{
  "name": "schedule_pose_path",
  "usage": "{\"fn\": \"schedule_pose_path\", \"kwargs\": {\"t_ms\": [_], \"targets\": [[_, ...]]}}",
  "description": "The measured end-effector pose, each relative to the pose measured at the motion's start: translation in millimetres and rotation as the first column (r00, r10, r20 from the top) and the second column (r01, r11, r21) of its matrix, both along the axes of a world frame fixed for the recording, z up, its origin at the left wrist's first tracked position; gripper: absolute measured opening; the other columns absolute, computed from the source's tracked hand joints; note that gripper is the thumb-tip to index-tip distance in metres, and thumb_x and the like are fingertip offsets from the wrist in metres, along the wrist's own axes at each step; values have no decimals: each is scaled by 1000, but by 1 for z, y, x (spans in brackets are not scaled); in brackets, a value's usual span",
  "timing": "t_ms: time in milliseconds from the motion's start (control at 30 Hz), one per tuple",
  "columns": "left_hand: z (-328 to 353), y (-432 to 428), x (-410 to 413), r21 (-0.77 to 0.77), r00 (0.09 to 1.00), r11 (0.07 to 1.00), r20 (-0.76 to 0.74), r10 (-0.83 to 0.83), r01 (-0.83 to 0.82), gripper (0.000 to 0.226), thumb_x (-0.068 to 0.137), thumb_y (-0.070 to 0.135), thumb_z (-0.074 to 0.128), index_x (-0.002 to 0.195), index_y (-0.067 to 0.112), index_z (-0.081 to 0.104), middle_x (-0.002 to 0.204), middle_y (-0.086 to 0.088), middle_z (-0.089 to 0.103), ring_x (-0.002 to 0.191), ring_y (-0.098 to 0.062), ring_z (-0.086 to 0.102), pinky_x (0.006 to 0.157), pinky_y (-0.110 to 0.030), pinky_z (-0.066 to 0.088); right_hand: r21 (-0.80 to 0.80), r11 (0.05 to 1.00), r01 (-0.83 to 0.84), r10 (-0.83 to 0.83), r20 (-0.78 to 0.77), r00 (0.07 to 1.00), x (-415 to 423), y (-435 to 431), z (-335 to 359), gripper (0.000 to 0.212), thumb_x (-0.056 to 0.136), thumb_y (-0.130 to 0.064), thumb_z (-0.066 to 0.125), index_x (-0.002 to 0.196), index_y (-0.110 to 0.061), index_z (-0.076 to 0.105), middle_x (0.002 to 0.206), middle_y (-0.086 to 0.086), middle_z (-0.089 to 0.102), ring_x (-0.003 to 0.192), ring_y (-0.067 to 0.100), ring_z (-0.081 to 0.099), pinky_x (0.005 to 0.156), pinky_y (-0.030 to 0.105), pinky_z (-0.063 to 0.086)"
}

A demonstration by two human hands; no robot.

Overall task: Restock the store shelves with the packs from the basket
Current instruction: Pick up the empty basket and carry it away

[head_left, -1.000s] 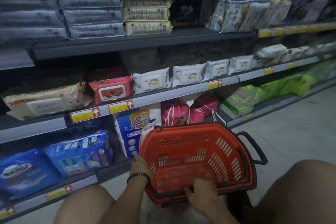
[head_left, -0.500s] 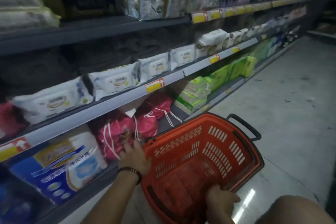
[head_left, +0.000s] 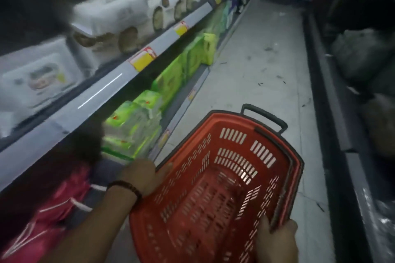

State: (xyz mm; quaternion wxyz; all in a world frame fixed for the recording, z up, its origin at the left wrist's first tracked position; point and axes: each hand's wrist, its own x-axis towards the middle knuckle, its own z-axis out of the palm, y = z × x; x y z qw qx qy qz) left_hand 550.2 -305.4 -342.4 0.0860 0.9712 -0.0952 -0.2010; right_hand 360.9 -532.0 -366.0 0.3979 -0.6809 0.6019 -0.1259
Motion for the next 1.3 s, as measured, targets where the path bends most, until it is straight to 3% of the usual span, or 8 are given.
{"fn": "schedule_pose_path", "kwargs": {"t_ms": [100,233,400,567,667,933,1067,1300], "targets": [[-12,-54,50,-158,994,986,90,59,-44,57,99,70,35,106,23,66,102,-12,77,95,-33,72,74,-37,55,-18,1000,-24,23,-62,998,55,-58,-1,39,98,-32,66,111,-6,41,84,24,61,84,44,62,81,47,44],[-20,-134,102,-160,955,986,280,95,-51,36,99,59,50,112,28,62,107,-19,73,91,-40,72,69,-41,57,-39,987,-158,150,-157,976,121,-145,0,32,103,-42,51,112,-15,36,78,6,52,76,33,56,74,41,46],[-9,-229,166,-208,953,975,273,128,-71,25,100,46,59,113,26,66,69,-14,70,64,-38,68,53,-41,55,-43,979,-199,185,-221,958,203,-240,3,29,102,-48,47,108,-23,34,81,0,61,70,28,67,69,44,60],[-7,-315,238,-234,956,960,211,203,-152,23,100,43,58,110,24,65,59,-7,62,54,-32,59,48,-36,51,-10,960,-281,271,-230,935,291,-338,9,28,104,-46,50,109,-23,34,80,-10,55,63,11,62,53,29,49],[-13,-368,296,-282,959,949,202,200,-139,26,100,52,49,109,31,60,62,-1,62,55,-29,59,48,-37,54,-17,956,-292,278,-260,925,349,-395,8,29,105,-46,50,111,-21,36,88,-4,64,63,9,61,47,24,40],[-23,-518,455,-269,962,954,195,190,-134,36,98,58,41,117,31,55,74,-7,69,64,-34,66,55,-41,58,-8,958,-286,269,-310,912,518,-550,15,34,102,-54,53,117,-29,35,94,-1,69,68,16,74,59,41,66],[-18,-589,533,-229,968,960,153,200,-162,31,99,57,38,111,32,51,75,-3,67,65,-32,65,60,-40,59,-26,955,-295,270,-334,903,601,-621,16,37,102,-55,51,119,-29,33,98,1,70,70,18,74,62,43,66],[-13,-722,680,-258,967,950,137,214,-174,22,103,55,39,105,35,47,65,5,56,56,-19,55,61,-34,53,-56,945,-322,283,-353,892,750,-755,10,35,104,-53,49,117,-25,31,97,6,68,66,17,67,53,32,56]]}}
